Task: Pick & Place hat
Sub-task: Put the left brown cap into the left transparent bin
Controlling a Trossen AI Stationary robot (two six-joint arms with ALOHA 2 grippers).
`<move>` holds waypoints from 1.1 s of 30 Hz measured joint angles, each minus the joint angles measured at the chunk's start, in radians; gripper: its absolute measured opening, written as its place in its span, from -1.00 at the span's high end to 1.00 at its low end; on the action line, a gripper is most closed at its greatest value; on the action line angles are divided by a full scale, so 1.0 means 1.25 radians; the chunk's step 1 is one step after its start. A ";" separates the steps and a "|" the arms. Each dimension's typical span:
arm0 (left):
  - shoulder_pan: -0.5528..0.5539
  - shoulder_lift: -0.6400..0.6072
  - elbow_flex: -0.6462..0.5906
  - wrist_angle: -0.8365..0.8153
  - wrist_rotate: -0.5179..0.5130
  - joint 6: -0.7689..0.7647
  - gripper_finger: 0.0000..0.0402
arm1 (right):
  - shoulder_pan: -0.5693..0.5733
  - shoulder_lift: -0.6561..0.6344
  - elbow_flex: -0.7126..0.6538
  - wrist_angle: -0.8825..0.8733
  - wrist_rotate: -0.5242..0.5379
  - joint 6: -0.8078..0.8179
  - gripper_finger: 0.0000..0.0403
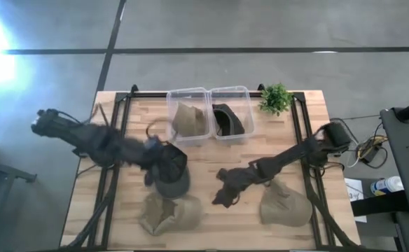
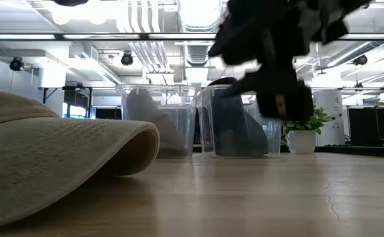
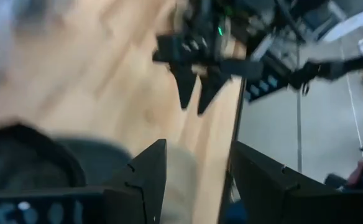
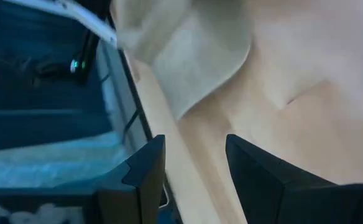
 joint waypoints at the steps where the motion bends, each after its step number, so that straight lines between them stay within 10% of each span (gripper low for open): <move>1: -0.042 0.005 -0.019 0.001 -0.026 -0.030 0.15 | 0.000 0.031 0.008 0.035 -0.028 0.014 0.17; 8: -0.279 0.046 -0.184 0.035 -0.105 -0.215 0.17 | 0.019 0.185 0.094 0.130 -0.103 0.110 0.17; 13: -0.362 0.079 -0.339 0.205 -0.120 -0.357 0.17 | 0.023 0.230 0.148 0.123 0.009 0.199 0.17; 21: -0.381 0.161 -0.568 0.712 -0.136 -0.455 0.17 | 0.011 0.274 0.255 -0.040 0.043 0.284 0.17; 33: -0.365 0.266 -0.586 0.696 -0.124 -0.472 0.17 | -0.008 0.326 0.390 -0.134 0.093 0.276 0.17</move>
